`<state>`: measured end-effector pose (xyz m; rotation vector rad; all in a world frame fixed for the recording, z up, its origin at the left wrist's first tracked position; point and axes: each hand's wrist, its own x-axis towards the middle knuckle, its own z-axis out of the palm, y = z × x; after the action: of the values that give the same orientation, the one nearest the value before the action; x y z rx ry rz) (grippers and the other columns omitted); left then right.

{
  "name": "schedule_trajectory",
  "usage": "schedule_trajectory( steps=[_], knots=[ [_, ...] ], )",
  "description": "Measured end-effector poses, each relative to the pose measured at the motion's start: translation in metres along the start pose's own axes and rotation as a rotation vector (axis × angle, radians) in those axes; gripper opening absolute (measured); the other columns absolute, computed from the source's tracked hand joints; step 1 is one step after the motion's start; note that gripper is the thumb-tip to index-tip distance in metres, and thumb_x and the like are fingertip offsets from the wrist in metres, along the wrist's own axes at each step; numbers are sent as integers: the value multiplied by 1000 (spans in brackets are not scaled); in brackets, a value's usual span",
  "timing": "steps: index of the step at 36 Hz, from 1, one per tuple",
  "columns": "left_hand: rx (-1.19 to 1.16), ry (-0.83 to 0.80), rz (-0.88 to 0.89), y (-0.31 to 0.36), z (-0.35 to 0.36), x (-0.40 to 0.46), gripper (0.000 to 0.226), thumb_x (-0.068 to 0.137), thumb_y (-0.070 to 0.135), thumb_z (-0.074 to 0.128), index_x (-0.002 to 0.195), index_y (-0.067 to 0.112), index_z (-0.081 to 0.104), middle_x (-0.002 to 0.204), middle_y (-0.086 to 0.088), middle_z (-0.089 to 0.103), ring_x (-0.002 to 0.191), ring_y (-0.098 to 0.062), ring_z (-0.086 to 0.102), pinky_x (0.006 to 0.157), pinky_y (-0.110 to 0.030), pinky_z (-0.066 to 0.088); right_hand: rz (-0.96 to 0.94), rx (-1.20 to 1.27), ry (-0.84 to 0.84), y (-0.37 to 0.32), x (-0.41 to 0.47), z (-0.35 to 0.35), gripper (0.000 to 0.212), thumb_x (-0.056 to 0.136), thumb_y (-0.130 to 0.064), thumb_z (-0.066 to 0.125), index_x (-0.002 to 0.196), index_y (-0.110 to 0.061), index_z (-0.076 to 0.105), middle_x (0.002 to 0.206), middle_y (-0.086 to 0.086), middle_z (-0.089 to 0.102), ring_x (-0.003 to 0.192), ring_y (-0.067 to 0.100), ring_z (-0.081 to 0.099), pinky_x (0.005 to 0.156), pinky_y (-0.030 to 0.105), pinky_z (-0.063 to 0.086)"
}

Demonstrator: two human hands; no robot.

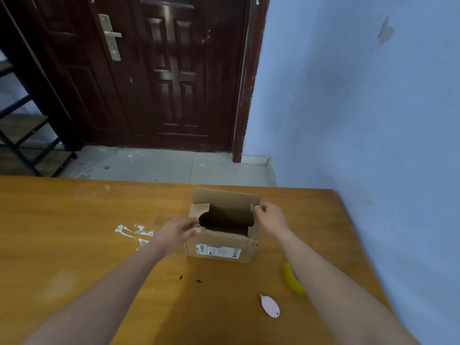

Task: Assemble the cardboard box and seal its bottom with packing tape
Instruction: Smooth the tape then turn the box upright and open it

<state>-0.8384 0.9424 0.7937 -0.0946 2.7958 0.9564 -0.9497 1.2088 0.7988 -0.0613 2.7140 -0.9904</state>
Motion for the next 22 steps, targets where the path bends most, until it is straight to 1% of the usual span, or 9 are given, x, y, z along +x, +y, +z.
schedule_trajectory(
  steps=[3,5,6,8,10,14,17,19,22],
  knots=[
    [-25,77,-22,5,4,4,54,90,55,47,132,23,52,128,3,59,114,-13,53,95,-32,47,4,83,118,-5,4,-1,47,97,-30,46,139,-12,37,143,9,38,126,23,44,99,35,40],
    [-20,116,-40,8,6,7,54,90,53,48,133,20,49,128,1,59,116,-15,53,95,-34,48,-4,154,78,-10,5,-3,59,97,-30,47,149,-19,21,154,4,22,141,25,26,111,41,28],
    [-24,130,-55,9,7,9,54,90,51,49,134,19,48,128,1,59,116,-15,54,94,-34,49,-14,170,40,-11,6,-4,60,98,-29,46,150,-22,18,156,2,20,143,24,22,113,42,24],
    [-34,158,-87,11,9,13,54,90,49,51,134,17,47,127,0,59,114,-16,56,92,-34,50,-40,173,-49,-12,7,-5,57,99,-25,45,150,-23,20,156,2,23,143,23,22,115,41,23],
    [-12,177,-103,14,10,18,51,91,47,52,132,18,48,126,-2,59,111,-16,57,89,-33,51,-50,170,-92,-12,7,-6,55,98,-19,45,149,-22,24,155,2,28,141,22,29,115,39,28],
    [32,184,-113,15,13,23,47,92,48,49,128,18,50,125,-2,57,106,-15,56,81,-27,50,-61,153,-90,-11,6,-4,59,96,-18,52,149,-22,26,153,4,31,136,24,37,112,40,35],
    [55,202,-80,11,16,22,45,93,48,47,125,18,53,121,0,57,108,-14,54,83,-27,47,-70,126,-67,-9,5,-1,62,94,-22,56,149,-21,25,151,5,33,136,25,37,112,43,35],
    [64,206,-38,7,17,21,41,94,48,45,121,18,56,116,1,59,108,-15,52,85,-28,47,-71,138,-47,-8,5,2,63,94,-22,56,148,-22,25,151,5,34,136,24,36,111,44,35],
    [65,208,18,2,15,18,38,94,47,41,108,19,62,98,0,63,98,-18,54,74,-28,44,-56,181,-29,-8,6,5,60,95,-23,54,148,-24,26,151,4,35,136,24,36,111,44,36]
  ],
)
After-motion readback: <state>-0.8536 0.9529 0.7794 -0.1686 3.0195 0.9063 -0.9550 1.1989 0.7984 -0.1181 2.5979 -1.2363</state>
